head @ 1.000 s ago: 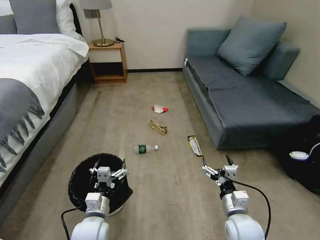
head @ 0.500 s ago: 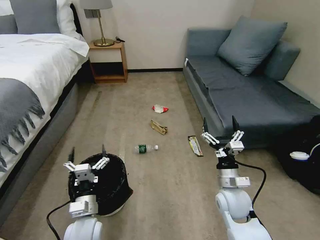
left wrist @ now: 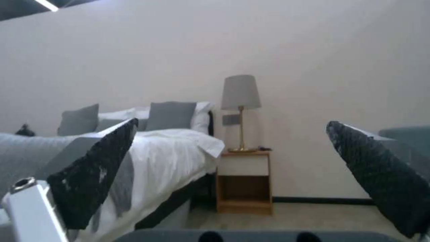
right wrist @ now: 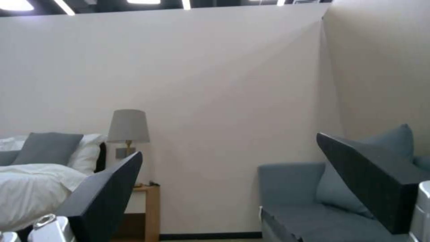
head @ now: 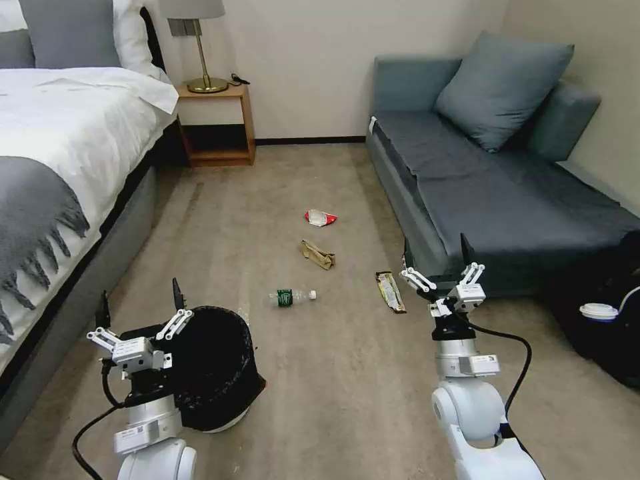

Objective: Pick up the trash bin, then pick up the garbage on the floor and place it into the trash bin.

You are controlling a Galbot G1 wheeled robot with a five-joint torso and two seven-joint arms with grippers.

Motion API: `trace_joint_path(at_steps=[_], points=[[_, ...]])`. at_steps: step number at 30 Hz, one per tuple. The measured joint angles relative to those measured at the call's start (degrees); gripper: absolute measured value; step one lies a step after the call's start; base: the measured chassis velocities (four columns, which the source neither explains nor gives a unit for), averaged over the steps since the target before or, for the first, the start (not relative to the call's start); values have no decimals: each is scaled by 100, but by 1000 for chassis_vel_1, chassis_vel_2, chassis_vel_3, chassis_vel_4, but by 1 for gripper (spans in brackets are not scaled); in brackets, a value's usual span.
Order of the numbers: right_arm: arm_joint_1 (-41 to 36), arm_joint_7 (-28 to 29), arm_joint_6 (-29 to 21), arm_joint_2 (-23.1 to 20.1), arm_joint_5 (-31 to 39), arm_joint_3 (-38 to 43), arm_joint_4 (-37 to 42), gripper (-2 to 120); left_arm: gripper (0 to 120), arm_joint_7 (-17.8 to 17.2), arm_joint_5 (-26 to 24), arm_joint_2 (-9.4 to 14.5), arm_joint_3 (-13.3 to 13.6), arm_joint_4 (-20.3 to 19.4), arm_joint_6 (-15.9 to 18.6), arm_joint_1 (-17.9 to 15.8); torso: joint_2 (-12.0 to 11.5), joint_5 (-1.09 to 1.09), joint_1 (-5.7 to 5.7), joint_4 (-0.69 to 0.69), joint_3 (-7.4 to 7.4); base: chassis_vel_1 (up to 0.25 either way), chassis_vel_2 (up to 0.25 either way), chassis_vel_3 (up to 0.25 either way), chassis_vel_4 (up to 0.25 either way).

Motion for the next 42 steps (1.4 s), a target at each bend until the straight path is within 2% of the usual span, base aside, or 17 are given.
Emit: trace_joint_path(at_steps=[4,7,8,9,10,11,12,14,16,17,19,23,26,27,30,32,42], points=[[-1,-10,-12,0,0,-1,7,100,100,-445,9,-10,94,-205,474,111,0,0,0,0,0,0,0,0,0],[4,-11,-16,6,-1,-8,-2,100,100,-1002,-248,4,189,-434,1272,205,0,0,0,-1,0,0,0,0,0],[4,-11,-16,6,-1,-8,-2,100,100,-1002,-248,4,189,-434,1272,205,0,0,0,-1,0,0,0,0,0],[7,-11,-17,15,-3,-21,-7,100,100,-1313,-468,26,198,-517,1767,223,0,0,0,0,0,0,0,0,0],[7,-12,-17,17,-4,-23,-8,100,100,-1358,-502,29,198,-529,1840,225,0,0,0,0,0,0,0,0,0],[10,-12,-18,26,-8,-38,-17,100,100,-1791,-795,66,167,-603,2505,241,0,0,0,0,0,0,0,0,0],[14,-12,-18,30,-10,-44,-24,100,100,-2008,-990,90,137,-631,2871,247,0,0,0,0,0,0,0,0,0],[16,-13,-18,31,-11,-45,-27,100,100,-2128,-1113,105,122,-642,3084,252,0,0,0,0,0,0,0,0,0],[27,-13,-18,32,-12,-51,-42,100,100,-2588,-1707,146,89,-671,3957,259,0,0,0,0,0,0,0,0,0],[27,-13,-18,32,-12,-51,-42,100,100,-2588,-1707,146,89,-671,3957,259,0,0,0,0,0,0,0,0,0],[40,-12,-18,36,-12,-55,-65,100,100,-2818,-2096,147,83,-673,4467,252,0,-1,0,1,0,0,0,0,0],[40,-13,-6,43,-12,-69,-95,100,100,-2906,-2425,150,78,-591,4846,176,0,-1,0,1,0,0,0,0,0],[38,-13,-4,44,-12,-72,-98,100,100,-2908,-2496,156,78,-579,4897,162,0,-1,0,0,0,0,0,0,0],[34,-22,19,48,-12,-85,-135,100,100,-2902,-3026,213,78,-467,5241,30,0,0,0,0,0,0,0,0,0],[38,-25,24,50,-12,-90,-153,100,100,-2866,-3354,240,83,-420,5398,-35,0,0,0,0,0,0,0,0,0],[59,-27,27,57,-12,-97,-175,100,100,-2857,-3890,265,82,-413,5724,-123,0,0,0,0,0,0,0,0,0],[144,-27,44,72,1,-87,-265,100,100,-3027,-4496,247,52,-442,5976,-159,0,0,0,0,0,0,0,0,0]])
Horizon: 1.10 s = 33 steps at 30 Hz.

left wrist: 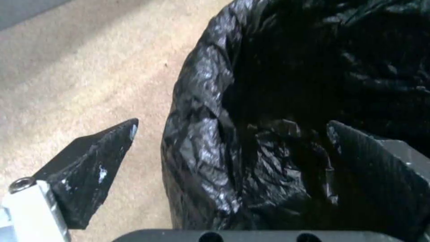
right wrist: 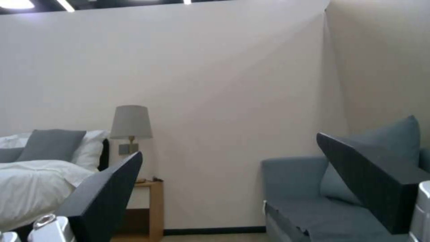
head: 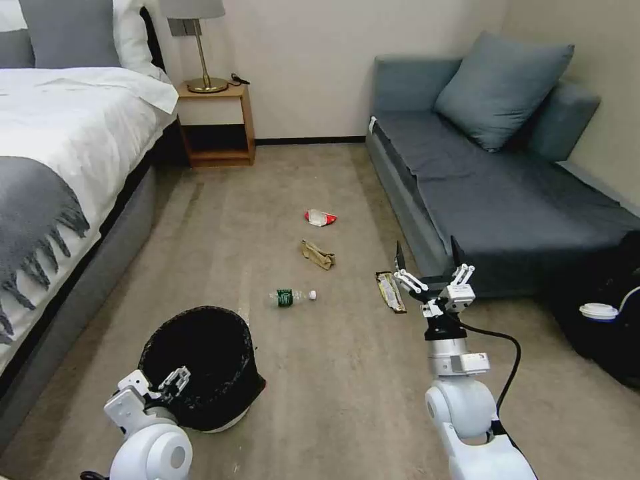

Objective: Pick up the trash bin, then pick up the garbage on the floor and place it into the trash bin.

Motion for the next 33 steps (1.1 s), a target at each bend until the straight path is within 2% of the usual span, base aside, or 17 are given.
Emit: trace_joint_path(at_steps=[6,8,10,11,14,18,19,23,24,28,33], points=[[17,-8,17,42,2,-25,-29,100,84,-76,-290,21,-94,171,16,-86,0,0,0,0,0,0,0,0,0],[16,-11,29,44,1,-26,-38,100,72,-95,-401,20,-108,236,50,-108,0,0,0,0,0,0,0,0,0],[13,-11,34,45,1,-25,-39,100,69,-96,-413,18,-108,255,54,-111,0,0,0,0,0,0,0,0,0],[9,-14,41,44,1,-22,-39,100,61,-96,-442,14,-111,285,55,-133,0,2,0,0,0,0,0,0,0],[5,-16,47,43,1,-16,-39,100,54,-96,-470,13,-115,316,58,-161,0,3,0,0,-1,0,0,0,0],[-7,-21,67,43,3,2,-36,100,35,-93,-555,13,-124,434,56,-229,0,3,0,1,-1,0,0,0,0],[-7,-21,67,43,3,2,-36,100,35,-93,-555,13,-124,434,56,-229,0,3,0,1,-1,0,0,0,0],[-23,-21,82,43,9,9,-32,100,19,-96,-625,8,-129,482,49,-249,1,2,0,1,-1,0,0,0,0],[-23,-21,82,43,9,9,-32,100,19,-96,-625,8,-129,482,49,-249,1,2,0,1,-1,0,0,0,0],[-27,-21,87,42,14,20,-13,100,0,-105,-619,7,-140,508,8,-250,0,0,0,1,-1,0,0,0,0],[-40,-21,89,33,23,29,0,100,0,-69,-351,-10,-118,486,-210,-242,0,-1,0,0,0,0,0,0,0]])
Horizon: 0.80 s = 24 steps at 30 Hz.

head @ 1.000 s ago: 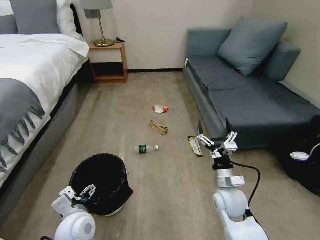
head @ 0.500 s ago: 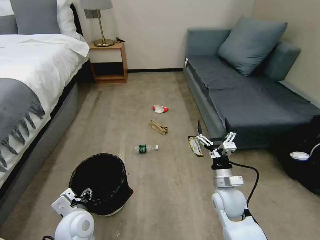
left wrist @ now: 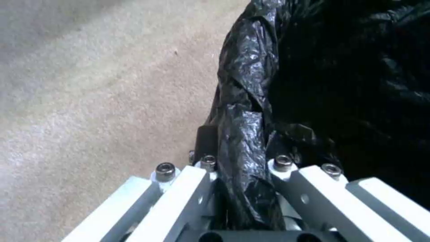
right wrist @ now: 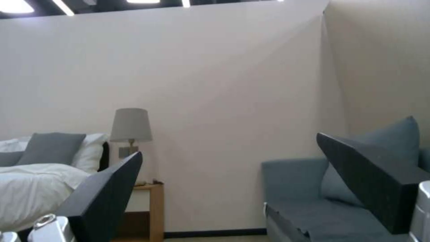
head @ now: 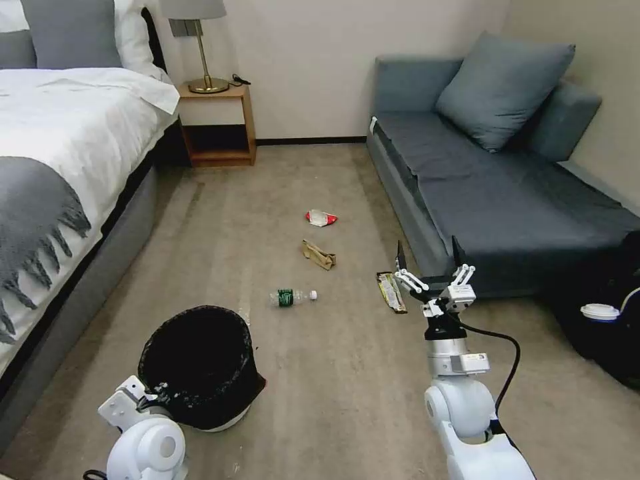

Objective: Pick up the trash bin, then pick up the garbage on the floor and place it into the trash bin.

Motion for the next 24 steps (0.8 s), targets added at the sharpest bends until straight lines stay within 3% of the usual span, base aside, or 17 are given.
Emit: trace_joint_path(at_steps=[1,4,9,12,14,15,16,17,19,20,23,24], points=[[0,0,0,0,0,0,0,100,0,0,0,0,0,0,0,0,0,0,0,0,0,0,0,0,0],[-16,1,0,-14,37,6,19,100,0,208,632,-28,45,-140,-319,118,-1,-13,0,-3,2,0,0,0,0],[-20,6,-2,-17,70,10,31,100,0,436,1291,-33,35,-334,-713,198,-1,4,0,-2,1,0,0,0,0],[-23,8,-3,-15,75,10,37,100,0,595,1582,-27,2,-461,-950,243,-2,2,0,2,2,0,0,0,0],[-28,8,-6,-2,76,-6,55,100,0,871,1923,-18,-15,-604,-1339,275,-1,1,0,0,1,0,0,0,0],[-37,8,-7,10,76,-10,65,100,0,1123,2256,-15,-50,-613,-1789,292,-1,1,0,-2,1,0,0,0,0],[-37,8,-7,10,76,-10,65,100,0,1123,2256,-15,-50,-613,-1789,292,-1,1,0,-2,1,0,0,0,0],[-46,8,-7,12,76,-10,74,100,0,1268,2446,-14,-65,-601,-2022,302,-1,1,0,-1,1,0,0,0,0],[-95,7,-7,14,75,-9,117,100,0,1798,2967,-11,-76,-552,-2786,365,-2,1,0,1,0,0,0,0,0],[-95,7,-7,14,75,-9,117,100,0,1798,2967,-11,-76,-552,-2786,365,-2,1,0,1,0,0,0,0,0],[-162,12,-1,15,76,10,180,100,0,2247,3572,-45,-74,-497,-3444,423,-1,1,0,-1,0,0,0,0,0],[-168,13,-1,15,77,11,186,100,0,2275,3626,-47,-74,-494,-3492,429,-1,1,0,0,0,0,0,0,0]])
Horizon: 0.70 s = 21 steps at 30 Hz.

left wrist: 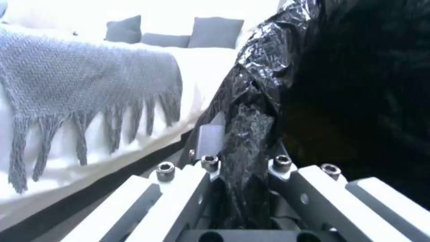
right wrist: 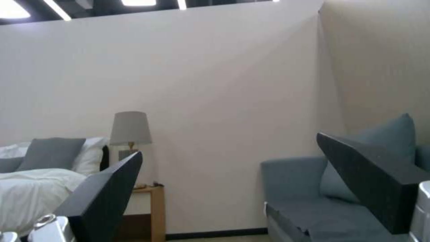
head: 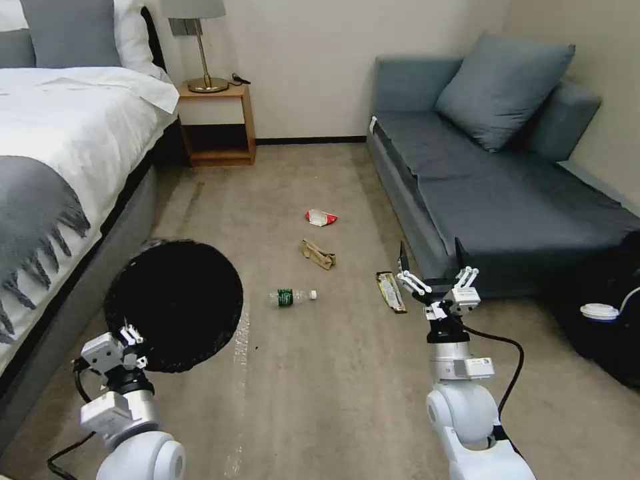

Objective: Pick up the trash bin, then pick up the garbage on the floor and place it into the trash bin.

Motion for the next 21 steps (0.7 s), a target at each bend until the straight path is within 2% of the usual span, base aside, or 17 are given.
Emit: trace_joint_path(at_steps=[1,2,4,5,6,8,10,14,21], points=[[0,0,0,0,0,0,0,100,0,0,0,0,0,0,0,0,0,0,0,0,0,0,0,0,0],[-47,1,0,4,17,2,39,100,0,52,211,-14,43,-24,-126,56,0,1,0,0,0,0,0,0,0],[-92,1,2,10,15,0,68,100,0,-168,12,-32,109,-105,87,101,0,0,0,0,0,0,0,0,0],[-127,-1,8,12,7,-3,94,100,0,-350,-219,-42,112,-124,197,133,0,0,0,0,0,0,0,0,0],[-127,-1,8,12,7,-3,94,100,0,-350,-219,-42,112,-124,197,133,0,0,0,0,0,0,0,0,0],[-147,-3,17,11,-5,-7,108,100,0,-514,-523,-41,117,-155,322,156,0,0,0,1,0,0,0,0,0],[-196,-4,43,0,-90,-8,158,100,0,-860,-1109,-67,120,-253,651,147,1,0,0,0,0,0,0,0,0],[-244,8,45,-19,-110,5,189,100,0,-953,-1316,-94,147,-324,795,152,1,0,0,0,0,0,0,0,0],[-257,26,48,-47,-130,50,200,100,0,-965,-1349,-109,163,-349,866,140,1,0,0,0,0,0,0,0,0]])
